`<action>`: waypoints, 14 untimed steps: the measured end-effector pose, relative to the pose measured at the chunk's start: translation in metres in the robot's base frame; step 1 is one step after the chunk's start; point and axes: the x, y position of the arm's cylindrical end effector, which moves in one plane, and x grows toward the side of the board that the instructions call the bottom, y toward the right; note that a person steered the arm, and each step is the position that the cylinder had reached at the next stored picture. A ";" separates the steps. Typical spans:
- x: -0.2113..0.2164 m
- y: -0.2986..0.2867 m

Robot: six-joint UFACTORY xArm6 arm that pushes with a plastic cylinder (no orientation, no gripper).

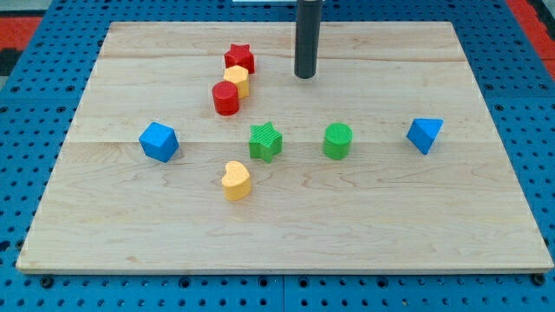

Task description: Push the yellow heart into the red circle

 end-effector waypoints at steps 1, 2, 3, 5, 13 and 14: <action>-0.003 -0.017; -0.003 -0.040; 0.015 -0.041; 0.037 -0.072; 0.143 -0.112; 0.178 -0.094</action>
